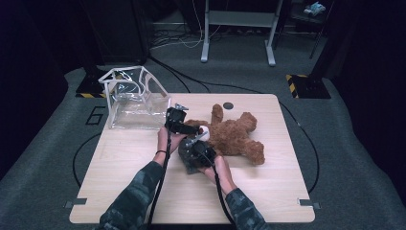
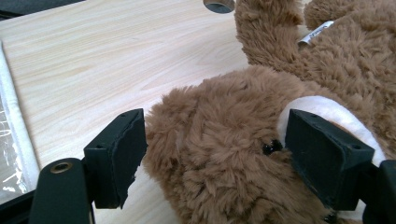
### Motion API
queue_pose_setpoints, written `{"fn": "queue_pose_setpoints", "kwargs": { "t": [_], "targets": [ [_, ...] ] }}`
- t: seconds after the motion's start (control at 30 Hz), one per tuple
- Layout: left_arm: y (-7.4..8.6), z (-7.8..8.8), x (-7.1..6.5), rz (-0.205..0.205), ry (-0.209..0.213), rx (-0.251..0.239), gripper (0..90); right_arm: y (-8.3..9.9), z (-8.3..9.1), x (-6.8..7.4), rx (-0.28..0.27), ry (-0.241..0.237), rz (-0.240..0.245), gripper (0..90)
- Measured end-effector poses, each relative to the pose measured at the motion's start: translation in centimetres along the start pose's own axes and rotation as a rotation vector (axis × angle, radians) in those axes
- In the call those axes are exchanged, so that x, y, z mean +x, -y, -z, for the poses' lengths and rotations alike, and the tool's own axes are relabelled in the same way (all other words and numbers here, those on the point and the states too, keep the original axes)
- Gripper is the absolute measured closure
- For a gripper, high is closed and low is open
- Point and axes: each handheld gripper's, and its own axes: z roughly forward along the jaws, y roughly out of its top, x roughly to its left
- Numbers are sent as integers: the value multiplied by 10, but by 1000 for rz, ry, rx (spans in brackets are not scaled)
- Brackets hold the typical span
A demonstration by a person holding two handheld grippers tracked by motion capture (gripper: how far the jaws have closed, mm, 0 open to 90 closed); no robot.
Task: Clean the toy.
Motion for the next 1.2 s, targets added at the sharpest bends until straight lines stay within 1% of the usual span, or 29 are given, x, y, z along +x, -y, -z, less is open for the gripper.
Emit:
{"fn": "queue_pose_setpoints", "kwargs": {
  "t": [0.03,0.07,0.1,0.13,0.17,0.2,0.23,0.3,0.37,0.4,0.43,0.47,0.5,0.53,0.6,0.63,0.67,0.7,0.73,0.83,0.87,0.9,0.93,0.97,1.0,1.07,1.1,1.17,1.2],
  "targets": [
    [0,0,0,6,1,-4,208,2,-3,3,31,-41,-1,759],
    [0,1,1,3,7,1,208,4,-3,5,34,-42,31,759],
    [1,0,1,7,8,-4,207,7,-1,8,35,-45,11,760],
    [1,1,2,11,14,-4,207,9,3,7,23,-38,35,760],
    [2,1,2,17,17,-9,206,12,10,7,15,-38,22,760],
    [2,1,3,22,18,-13,206,16,17,5,-7,-30,27,760],
    [2,1,3,22,18,-15,205,19,26,2,-13,-30,13,760],
    [2,1,2,19,17,-20,205,27,43,-4,-45,-24,3,760],
    [2,2,2,11,14,-15,203,35,60,-10,-73,-6,-27,760],
    [2,3,1,9,5,-29,201,40,70,-15,-96,7,-35,760],
    [2,4,0,9,6,-30,200,44,78,-18,-111,21,-61,761],
    [2,5,-1,13,5,-38,200,47,83,-23,-126,29,-61,761],
    [2,6,-1,-4,0,-30,199,51,91,-27,-138,44,-67,761],
    [2,7,-3,0,-2,-32,199,55,98,-31,-159,66,-87,761],
    [2,10,-4,-13,-7,-36,195,62,112,-40,-201,108,-115,761],
    [2,10,-6,-6,-7,-48,195,66,119,-44,-219,126,-132,761],
    [2,11,-6,-15,-6,-45,194,69,124,-47,-234,146,-148,761],
    [2,12,-7,-13,-8,-55,192,72,131,-51,-246,163,-159,761],
    [2,13,-8,-19,-10,-50,190,76,139,-55,-262,192,-178,761],
    [4,17,-10,-21,-2,-62,185,85,155,-65,-286,257,-190,761],
    [4,19,-12,-19,0,-68,183,86,159,-67,-299,274,-208,761],
    [4,20,-13,-17,3,-77,182,90,165,-70,-304,301,-218,761],
    [4,22,-13,-27,3,-74,181,92,170,-73,-310,321,-216,761],
    [5,23,-14,-27,5,-83,180,95,175,-75,-317,344,-220,761],
    [5,24,-16,-25,9,-86,179,96,179,-77,-321,363,-228,761],
    [5,27,-19,-32,17,-91,177,101,188,-80,-325,422,-235,761],
    [6,28,-21,-34,22,-96,177,103,191,-82,-325,441,-237,761],
    [7,31,-25,-48,28,-93,172,106,193,-84,-312,478,-246,761],
    [8,32,-27,-51,30,-93,171,108,192,-87,-296,512,-241,761]
  ]
}}
